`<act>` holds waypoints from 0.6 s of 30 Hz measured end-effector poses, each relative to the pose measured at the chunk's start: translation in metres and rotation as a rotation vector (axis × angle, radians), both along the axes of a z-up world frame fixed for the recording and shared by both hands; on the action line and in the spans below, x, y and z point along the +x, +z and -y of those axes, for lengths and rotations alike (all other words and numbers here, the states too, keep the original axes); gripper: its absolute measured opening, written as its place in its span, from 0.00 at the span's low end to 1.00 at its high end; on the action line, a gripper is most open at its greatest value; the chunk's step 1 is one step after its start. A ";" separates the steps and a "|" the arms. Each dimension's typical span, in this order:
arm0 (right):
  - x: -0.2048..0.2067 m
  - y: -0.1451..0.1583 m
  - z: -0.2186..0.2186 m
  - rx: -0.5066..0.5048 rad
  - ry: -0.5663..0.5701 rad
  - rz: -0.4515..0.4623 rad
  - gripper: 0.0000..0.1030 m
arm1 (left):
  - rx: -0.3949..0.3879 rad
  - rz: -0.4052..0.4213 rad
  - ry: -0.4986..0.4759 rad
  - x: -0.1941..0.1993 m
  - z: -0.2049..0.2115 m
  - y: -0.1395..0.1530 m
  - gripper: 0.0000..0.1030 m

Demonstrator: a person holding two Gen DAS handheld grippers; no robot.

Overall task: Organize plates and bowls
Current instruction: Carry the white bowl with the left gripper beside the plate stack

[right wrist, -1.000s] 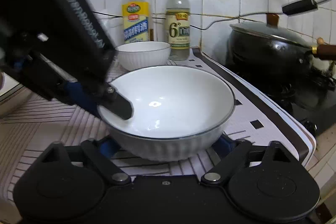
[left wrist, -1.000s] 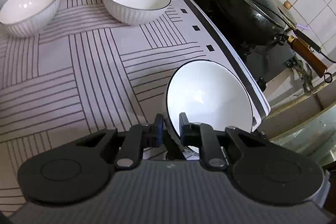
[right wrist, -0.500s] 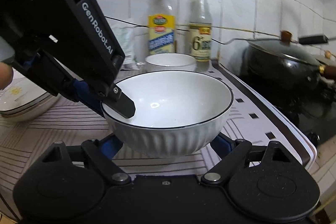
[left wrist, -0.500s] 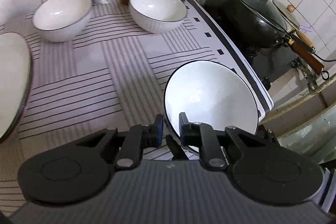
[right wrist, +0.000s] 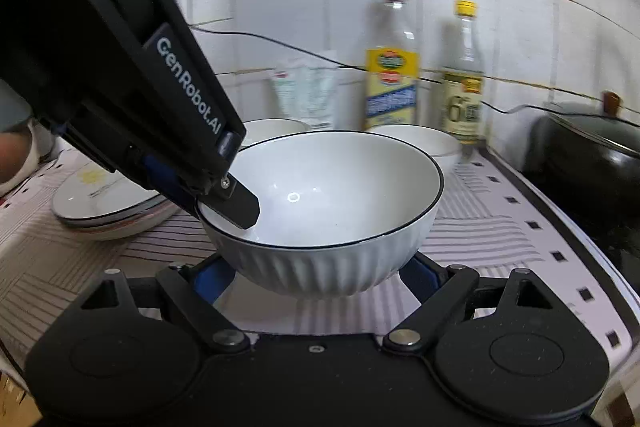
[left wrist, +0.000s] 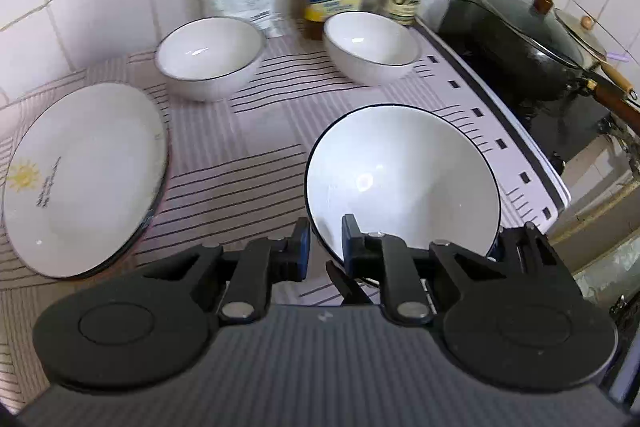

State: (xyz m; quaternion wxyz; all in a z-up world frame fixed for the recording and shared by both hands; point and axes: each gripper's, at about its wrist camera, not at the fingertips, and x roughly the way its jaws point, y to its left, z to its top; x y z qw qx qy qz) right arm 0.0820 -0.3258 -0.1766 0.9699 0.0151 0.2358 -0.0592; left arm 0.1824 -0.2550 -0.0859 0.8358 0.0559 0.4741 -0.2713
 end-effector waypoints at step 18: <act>0.036 -0.024 -0.036 0.002 0.161 -0.081 0.89 | 0.050 -0.100 0.106 0.030 -0.047 -0.032 0.15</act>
